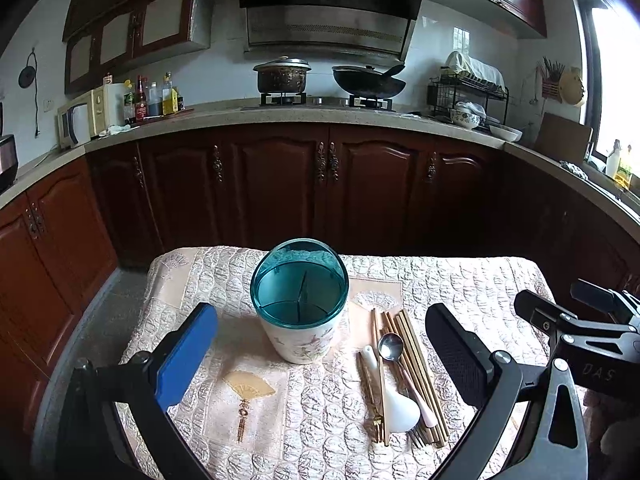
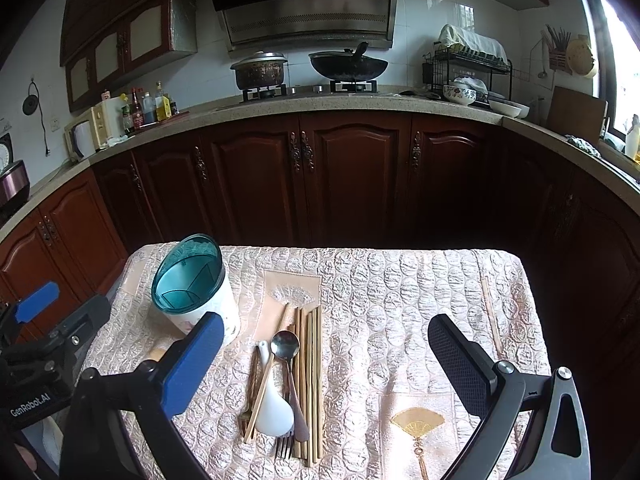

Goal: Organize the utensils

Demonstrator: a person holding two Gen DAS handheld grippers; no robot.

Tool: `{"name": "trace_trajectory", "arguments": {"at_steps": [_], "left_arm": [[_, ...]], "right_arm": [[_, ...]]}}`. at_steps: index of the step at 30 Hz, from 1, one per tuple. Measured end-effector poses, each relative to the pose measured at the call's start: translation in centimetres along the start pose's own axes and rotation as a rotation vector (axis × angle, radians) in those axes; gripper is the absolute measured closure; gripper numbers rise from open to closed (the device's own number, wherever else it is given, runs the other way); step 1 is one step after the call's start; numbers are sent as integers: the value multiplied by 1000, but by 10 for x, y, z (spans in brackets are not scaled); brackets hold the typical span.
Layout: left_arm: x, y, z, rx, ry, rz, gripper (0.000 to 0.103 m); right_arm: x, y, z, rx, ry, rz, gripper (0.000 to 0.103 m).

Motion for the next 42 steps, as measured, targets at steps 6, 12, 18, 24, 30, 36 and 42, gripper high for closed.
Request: {"name": "trace_trajectory", "arguments": {"at_steps": [6, 12, 18, 24, 30, 36, 42], "left_arm": [[-3, -2, -7, -11, -30, 11, 0], [-5, -4, -8, -9, -41, 28, 0], [-5, -7, -8, 4, -39, 36, 0], [-10, -11, -10, 4, -27, 58, 0], [-15, -14, -7, 24, -25, 73, 0], [-21, -16, -6, 18, -10, 82, 0], [-26, -17, -4, 19, -10, 90, 0]], "right_arm": [[-3, -3, -4, -10, 11, 15, 0], [-3, -4, -5, -22, 23, 18, 0], [-2, -7, -6, -23, 33, 23, 0], [-5, -13, -9, -24, 30, 34, 0], [-6, -13, -9, -8, 18, 27, 0], [-13, -15, -9, -6, 17, 46, 0], [-17, -17, -6, 3, 14, 51, 0]]}}
Point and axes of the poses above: each gripper's, at about its wrist camera, not at the fingertips, and x roughly against the way its jaws point, z to its left, y to its top, the point moved 9 cm from there along -x, roughly the way its jaws point, and after that the axes turned 15 degrees about z, right-handed, at the moved point
